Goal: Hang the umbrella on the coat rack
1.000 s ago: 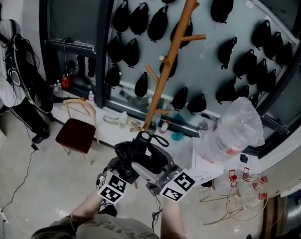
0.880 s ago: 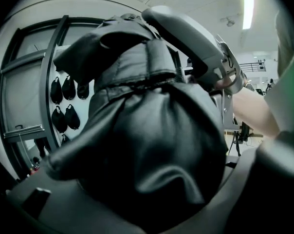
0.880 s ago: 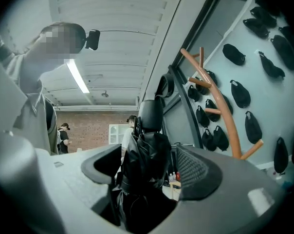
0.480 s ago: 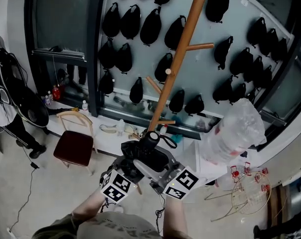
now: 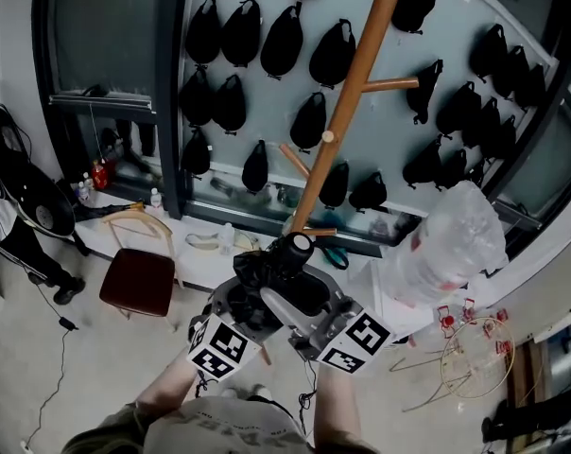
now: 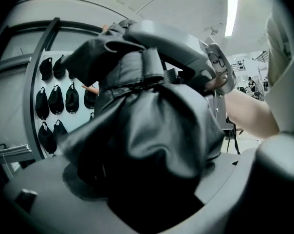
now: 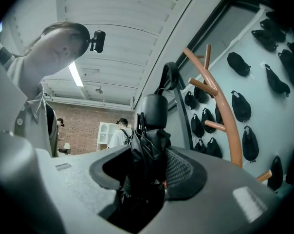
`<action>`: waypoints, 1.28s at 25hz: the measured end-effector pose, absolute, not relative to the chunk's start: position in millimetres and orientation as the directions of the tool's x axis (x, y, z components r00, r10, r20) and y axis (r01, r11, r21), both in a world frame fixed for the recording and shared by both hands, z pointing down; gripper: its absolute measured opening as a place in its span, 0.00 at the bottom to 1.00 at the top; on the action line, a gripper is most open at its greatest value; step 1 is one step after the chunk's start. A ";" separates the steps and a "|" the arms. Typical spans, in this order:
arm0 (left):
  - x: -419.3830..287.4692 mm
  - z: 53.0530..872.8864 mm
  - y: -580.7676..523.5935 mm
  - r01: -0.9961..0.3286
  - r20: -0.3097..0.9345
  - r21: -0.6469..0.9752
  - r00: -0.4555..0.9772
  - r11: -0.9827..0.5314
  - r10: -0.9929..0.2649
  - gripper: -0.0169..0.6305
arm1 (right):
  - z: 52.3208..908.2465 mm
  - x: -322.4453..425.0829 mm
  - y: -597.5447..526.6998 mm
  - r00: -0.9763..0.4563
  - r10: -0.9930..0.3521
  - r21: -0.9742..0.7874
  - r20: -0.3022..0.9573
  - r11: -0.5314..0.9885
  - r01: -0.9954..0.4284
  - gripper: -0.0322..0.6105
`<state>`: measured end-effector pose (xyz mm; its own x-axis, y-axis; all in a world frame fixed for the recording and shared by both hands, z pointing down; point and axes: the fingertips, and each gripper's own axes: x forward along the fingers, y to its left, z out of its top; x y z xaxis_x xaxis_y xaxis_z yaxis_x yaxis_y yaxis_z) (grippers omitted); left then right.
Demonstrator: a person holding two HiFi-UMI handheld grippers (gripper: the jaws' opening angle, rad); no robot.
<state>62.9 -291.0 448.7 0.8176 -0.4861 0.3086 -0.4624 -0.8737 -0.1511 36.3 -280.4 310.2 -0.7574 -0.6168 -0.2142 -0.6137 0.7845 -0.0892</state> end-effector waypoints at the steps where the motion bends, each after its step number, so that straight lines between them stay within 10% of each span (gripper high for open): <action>1: 59.8 448.2 -294.5 -0.472 0.297 -0.158 0.815 -0.868 -0.497 0.67 | 309.0 37.3 -283.5 -0.753 -0.621 -0.089 -0.217 0.781 -0.619 0.36; 21: 57.6 451.5 -335.6 -0.640 0.285 -0.096 0.716 -0.762 -0.637 0.70 | 238.4 65.9 -341.6 -0.785 -0.580 -0.021 -0.218 0.807 -0.591 0.36; 24: 54.7 446.4 -340.0 -0.671 0.257 -0.101 0.696 -0.734 -0.671 0.49 | 236.5 65.1 -347.5 -0.792 -0.572 -0.041 -0.213 0.815 -0.578 0.36; 32: 51.6 436.0 -343.5 -0.705 0.228 -0.102 0.670 -0.702 -0.706 0.40 | 227.2 58.0 -355.5 -0.826 -0.528 -0.045 -0.197 0.846 -0.531 0.36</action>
<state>51.6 -343.5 436.0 0.6700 -0.7064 0.2282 -0.7051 -0.7017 -0.1020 58.0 -355.5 227.2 -0.8259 -0.5283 -0.1967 -0.5307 0.8464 -0.0451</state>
